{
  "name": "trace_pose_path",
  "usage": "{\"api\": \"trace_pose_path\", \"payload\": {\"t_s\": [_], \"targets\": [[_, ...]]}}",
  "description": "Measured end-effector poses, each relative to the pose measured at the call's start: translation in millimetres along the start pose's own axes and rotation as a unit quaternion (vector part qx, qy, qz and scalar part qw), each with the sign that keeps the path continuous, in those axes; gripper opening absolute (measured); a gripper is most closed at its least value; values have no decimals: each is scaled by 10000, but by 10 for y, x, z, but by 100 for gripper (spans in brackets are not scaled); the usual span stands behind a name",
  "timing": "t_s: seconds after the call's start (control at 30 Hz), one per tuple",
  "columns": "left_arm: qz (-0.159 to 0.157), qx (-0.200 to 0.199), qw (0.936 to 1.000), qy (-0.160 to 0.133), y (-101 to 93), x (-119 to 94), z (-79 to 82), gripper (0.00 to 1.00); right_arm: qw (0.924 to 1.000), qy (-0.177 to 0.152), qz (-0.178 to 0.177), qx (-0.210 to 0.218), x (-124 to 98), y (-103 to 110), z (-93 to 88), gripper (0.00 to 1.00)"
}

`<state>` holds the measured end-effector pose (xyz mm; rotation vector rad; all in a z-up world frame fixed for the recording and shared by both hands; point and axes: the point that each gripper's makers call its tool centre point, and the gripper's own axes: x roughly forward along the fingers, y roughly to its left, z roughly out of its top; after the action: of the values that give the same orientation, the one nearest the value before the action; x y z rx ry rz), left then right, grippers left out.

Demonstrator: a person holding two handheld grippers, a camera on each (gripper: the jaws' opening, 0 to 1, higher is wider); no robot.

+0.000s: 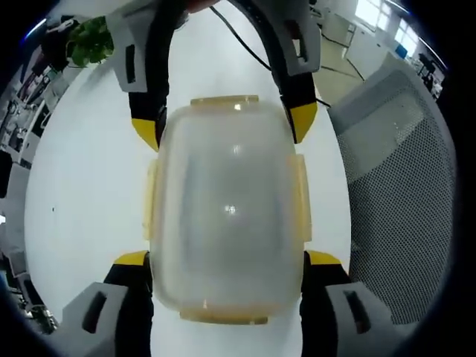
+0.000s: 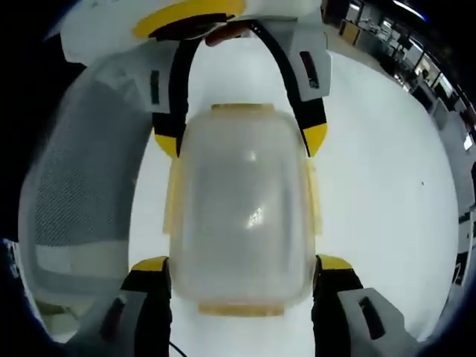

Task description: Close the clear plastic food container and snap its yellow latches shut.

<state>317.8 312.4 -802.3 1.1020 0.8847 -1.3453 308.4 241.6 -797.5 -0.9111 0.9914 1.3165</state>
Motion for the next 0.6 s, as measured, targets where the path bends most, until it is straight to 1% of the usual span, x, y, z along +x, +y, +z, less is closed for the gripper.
{"api": "trace_pose_path", "payload": {"t_s": [0.2, 0.43, 0.6], "targets": [[-1, 6, 10000, 88, -2, 12, 6, 81, 10000, -64, -39, 13, 3, -3, -7, 78], [-5, -8, 10000, 29, -5, 12, 8, 81, 10000, -40, -74, 32, 5, 1, -7, 78], [-4, 51, 10000, 79, -4, 2, -51, 81, 9999, -86, -87, 83, 28, 7, 50, 78]]}}
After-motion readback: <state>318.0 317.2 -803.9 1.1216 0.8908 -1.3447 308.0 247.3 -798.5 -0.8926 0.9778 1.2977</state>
